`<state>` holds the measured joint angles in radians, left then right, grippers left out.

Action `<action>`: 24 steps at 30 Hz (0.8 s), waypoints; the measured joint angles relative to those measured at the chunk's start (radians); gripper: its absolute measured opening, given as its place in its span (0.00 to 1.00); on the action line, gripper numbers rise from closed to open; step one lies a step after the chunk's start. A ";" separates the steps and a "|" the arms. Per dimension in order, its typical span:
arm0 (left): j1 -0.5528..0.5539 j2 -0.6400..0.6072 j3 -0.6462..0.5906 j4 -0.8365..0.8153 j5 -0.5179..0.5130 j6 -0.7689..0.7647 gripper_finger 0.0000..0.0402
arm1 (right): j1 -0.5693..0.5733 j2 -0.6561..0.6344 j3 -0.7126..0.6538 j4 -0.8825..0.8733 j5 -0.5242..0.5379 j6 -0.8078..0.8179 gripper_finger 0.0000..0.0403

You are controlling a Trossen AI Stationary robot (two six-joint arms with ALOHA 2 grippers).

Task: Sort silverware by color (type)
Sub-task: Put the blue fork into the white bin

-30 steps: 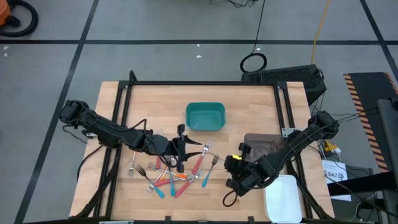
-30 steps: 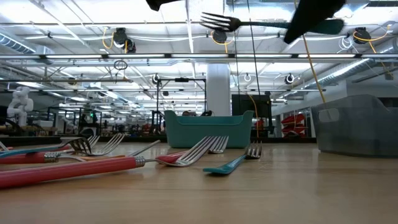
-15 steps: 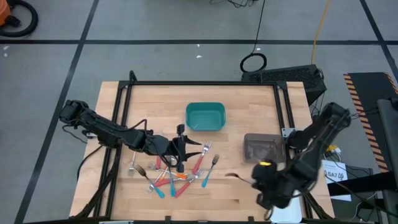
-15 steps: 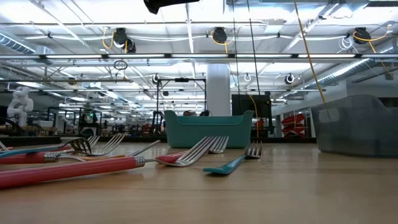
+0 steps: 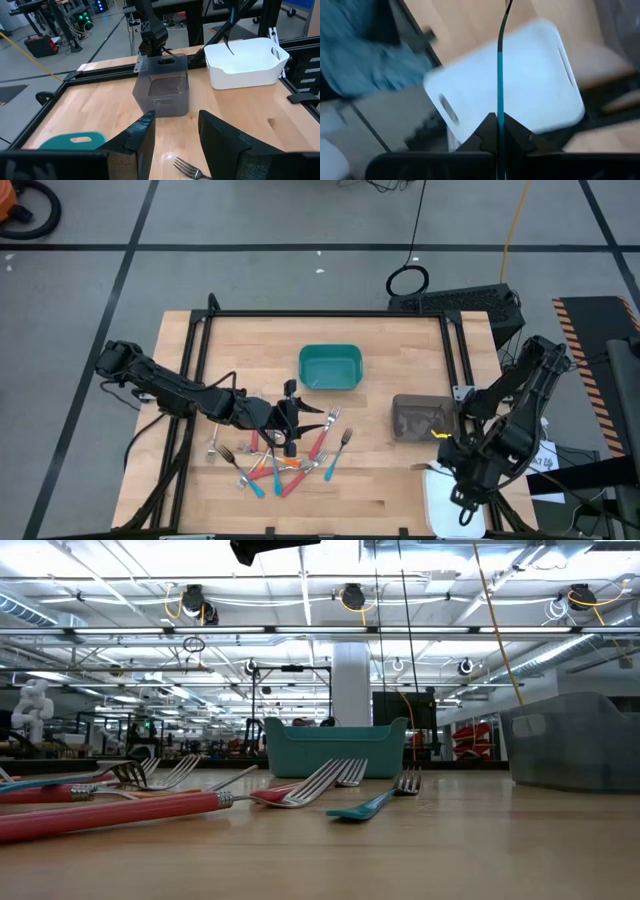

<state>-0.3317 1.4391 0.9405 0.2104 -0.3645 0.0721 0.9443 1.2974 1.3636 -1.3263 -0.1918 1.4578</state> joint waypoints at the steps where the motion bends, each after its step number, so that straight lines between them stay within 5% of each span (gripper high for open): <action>1: 0.001 0.000 0.000 0.000 0.000 0.001 0.37 | 0.000 0.000 0.000 -0.021 -0.021 -0.007 0.01; 8: 0.007 0.000 0.000 0.000 0.000 0.001 0.37 | -0.001 0.000 0.000 -0.078 -0.091 -0.060 0.01; 24: 0.029 0.000 0.000 0.000 0.000 -0.005 0.37 | -0.112 0.135 0.000 -0.123 -0.445 -0.363 0.01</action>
<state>-0.3026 1.4395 0.9405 0.2108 -0.3645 0.0676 0.8319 1.4320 1.3636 -1.4489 -0.6371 1.0950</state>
